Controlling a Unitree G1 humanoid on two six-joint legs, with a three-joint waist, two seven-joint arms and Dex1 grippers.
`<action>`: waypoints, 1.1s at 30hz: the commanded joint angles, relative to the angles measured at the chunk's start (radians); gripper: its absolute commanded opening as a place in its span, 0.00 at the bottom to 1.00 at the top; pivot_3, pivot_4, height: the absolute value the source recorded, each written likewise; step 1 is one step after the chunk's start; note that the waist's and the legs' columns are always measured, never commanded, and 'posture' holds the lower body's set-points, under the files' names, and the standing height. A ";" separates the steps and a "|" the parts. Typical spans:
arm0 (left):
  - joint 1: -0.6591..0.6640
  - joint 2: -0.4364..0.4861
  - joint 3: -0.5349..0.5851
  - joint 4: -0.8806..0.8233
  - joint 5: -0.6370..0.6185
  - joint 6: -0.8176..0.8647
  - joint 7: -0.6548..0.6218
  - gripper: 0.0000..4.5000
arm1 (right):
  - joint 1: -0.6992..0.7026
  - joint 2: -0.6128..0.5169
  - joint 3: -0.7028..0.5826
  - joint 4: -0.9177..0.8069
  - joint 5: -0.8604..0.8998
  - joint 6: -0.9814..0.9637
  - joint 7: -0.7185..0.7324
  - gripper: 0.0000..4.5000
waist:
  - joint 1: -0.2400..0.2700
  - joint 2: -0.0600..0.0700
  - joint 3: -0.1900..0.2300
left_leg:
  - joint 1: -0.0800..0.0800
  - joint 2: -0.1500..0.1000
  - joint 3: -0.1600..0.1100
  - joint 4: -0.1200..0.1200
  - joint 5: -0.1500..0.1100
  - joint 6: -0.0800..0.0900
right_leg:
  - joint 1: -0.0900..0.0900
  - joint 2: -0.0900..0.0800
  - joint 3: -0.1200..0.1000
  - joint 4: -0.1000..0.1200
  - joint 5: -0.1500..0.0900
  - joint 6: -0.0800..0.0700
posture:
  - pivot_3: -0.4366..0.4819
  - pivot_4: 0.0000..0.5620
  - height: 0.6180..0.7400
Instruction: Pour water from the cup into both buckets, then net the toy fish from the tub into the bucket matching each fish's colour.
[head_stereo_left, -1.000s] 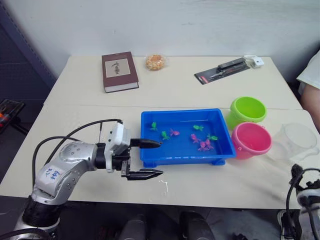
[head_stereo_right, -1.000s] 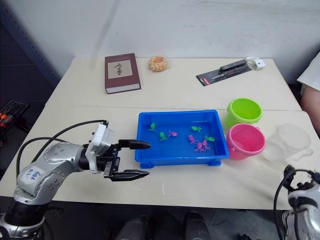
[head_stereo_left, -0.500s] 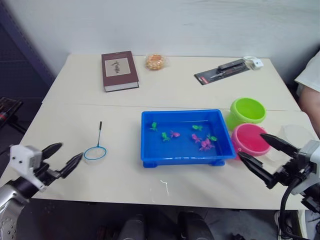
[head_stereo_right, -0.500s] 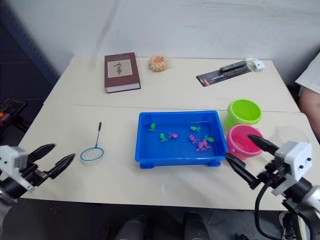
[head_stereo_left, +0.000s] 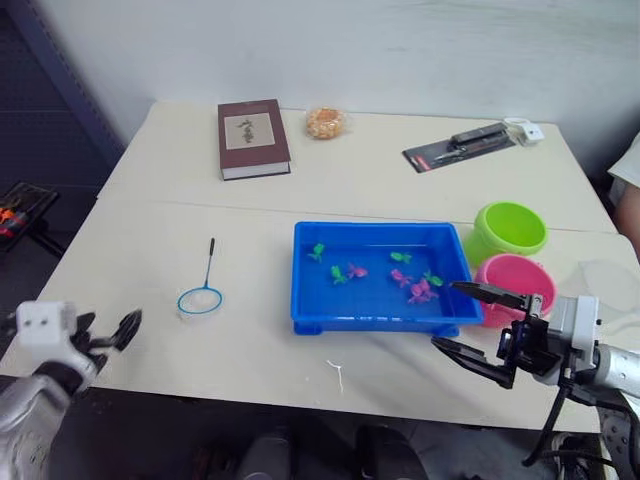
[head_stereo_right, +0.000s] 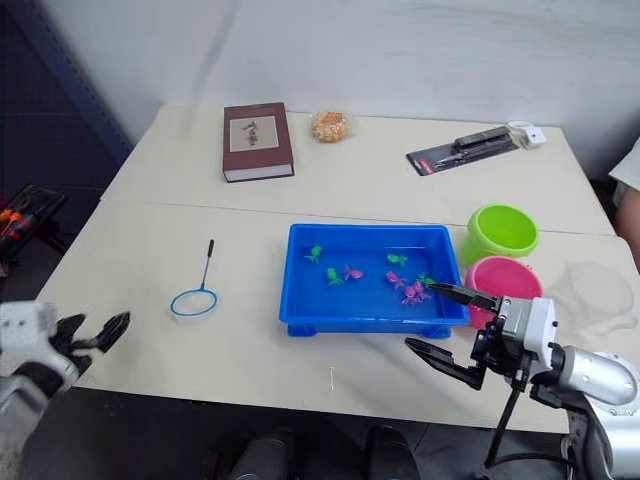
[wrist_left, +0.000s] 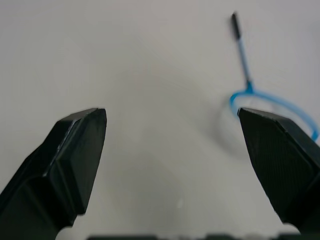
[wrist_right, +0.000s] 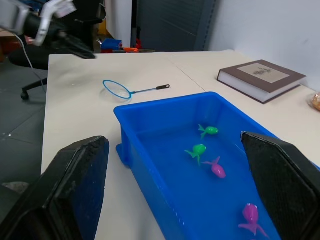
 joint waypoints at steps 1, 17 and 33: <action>-0.139 0.023 -0.115 0.041 0.038 0.142 0.082 1.00 | -0.009 0.004 0.006 -0.003 -0.013 -0.031 0.002 0.97 | -0.006 0.000 0.000 | 0.000 0.000 0.000 0.000 0.000 0.000 | 0.000 0.001 0.000 0.002 0.000 0.000 | 0.48 0.27 0.99; -0.509 -0.081 -0.397 0.589 0.240 0.112 0.095 0.62 | -0.003 0.023 0.007 -0.032 -0.034 -0.031 -0.084 1.00 | -0.003 0.003 -0.002 | 0.000 -0.001 0.004 0.006 0.002 -0.001 | -0.001 0.006 -0.009 0.010 0.000 0.001 | 0.48 0.27 0.99; -0.482 0.192 -0.221 0.270 0.014 -0.052 -0.416 0.01 | -0.005 -0.101 -0.022 -0.156 0.130 0.307 -0.242 1.00 | -0.009 -0.003 0.003 | -0.005 0.003 -0.001 0.014 0.001 -0.004 | -0.003 0.003 -0.005 0.013 0.000 0.000 | 0.48 0.27 0.99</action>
